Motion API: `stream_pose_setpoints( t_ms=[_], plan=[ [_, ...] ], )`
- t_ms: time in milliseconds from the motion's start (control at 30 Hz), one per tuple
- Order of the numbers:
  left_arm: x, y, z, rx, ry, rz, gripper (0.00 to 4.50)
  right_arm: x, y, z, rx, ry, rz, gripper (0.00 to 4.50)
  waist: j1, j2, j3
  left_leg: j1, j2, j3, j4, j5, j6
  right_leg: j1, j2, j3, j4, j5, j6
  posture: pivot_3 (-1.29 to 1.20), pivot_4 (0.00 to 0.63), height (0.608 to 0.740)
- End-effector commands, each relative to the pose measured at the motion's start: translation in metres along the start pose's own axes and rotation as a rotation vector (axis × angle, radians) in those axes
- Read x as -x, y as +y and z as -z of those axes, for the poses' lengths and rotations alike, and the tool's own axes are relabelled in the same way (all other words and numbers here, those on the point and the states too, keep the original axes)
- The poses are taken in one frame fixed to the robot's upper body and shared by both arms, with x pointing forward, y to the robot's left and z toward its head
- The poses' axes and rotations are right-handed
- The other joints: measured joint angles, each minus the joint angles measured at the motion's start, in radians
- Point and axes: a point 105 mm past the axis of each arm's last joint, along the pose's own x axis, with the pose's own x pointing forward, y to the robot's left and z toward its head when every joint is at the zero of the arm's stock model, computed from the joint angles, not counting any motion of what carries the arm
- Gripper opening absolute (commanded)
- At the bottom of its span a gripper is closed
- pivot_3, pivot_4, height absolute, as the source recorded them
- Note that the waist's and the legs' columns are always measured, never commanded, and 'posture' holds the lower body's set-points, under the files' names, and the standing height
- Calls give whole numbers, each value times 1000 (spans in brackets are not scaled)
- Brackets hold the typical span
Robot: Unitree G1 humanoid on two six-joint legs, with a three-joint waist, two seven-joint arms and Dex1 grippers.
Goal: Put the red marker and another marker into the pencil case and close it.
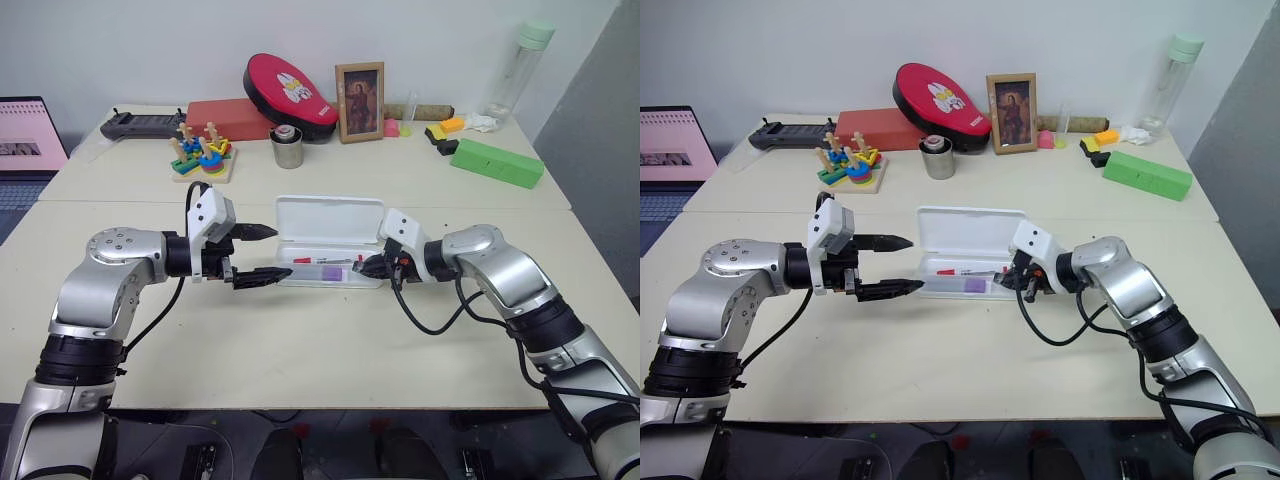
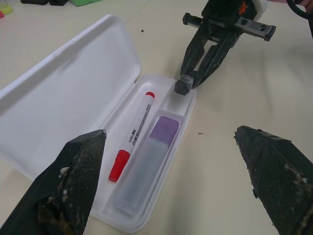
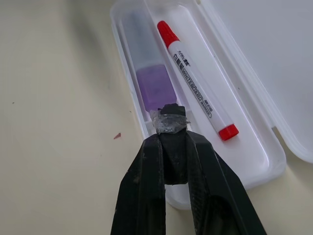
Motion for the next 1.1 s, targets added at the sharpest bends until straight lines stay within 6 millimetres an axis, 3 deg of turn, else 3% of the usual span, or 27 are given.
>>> stream_pose_setpoints(
  t_ms=[33,167,200,500,767,1100],
  plan=[
    [2,-2,-10,-43,-16,-7,4500,0,-5,-9,43,-13,21,272,-1,0,0,0,0,0,0,0,0,0,0,0,0,0,0,0,150,740],
    [-1,-3,-11,-41,-22,-10,4500,-1,-6,-8,43,-12,19,272,-1,0,0,0,0,0,0,0,0,0,0,0,0,0,0,0,150,740],
    [-1,-3,-11,-41,-22,-10,4500,-1,-6,-8,43,-13,19,975,-1,0,0,0,0,0,0,0,0,0,0,0,0,0,0,0,150,740],
    [-3,-3,-11,-35,-27,-21,4500,1,-7,-16,43,-41,15,2816,-1,0,0,0,0,0,0,0,0,0,0,0,0,0,0,0,150,740],
    [9,2,-13,24,-76,-104,4500,25,-9,-45,28,-172,-39,4449,-2,0,0,0,0,0,0,0,0,0,0,0,0,0,0,0,150,740],
    [38,25,-27,88,-191,-286,4500,46,-60,-102,33,-314,79,4449,-3,1,0,1,0,0,0,0,0,0,0,0,0,0,0,0,150,740]
  ],
)
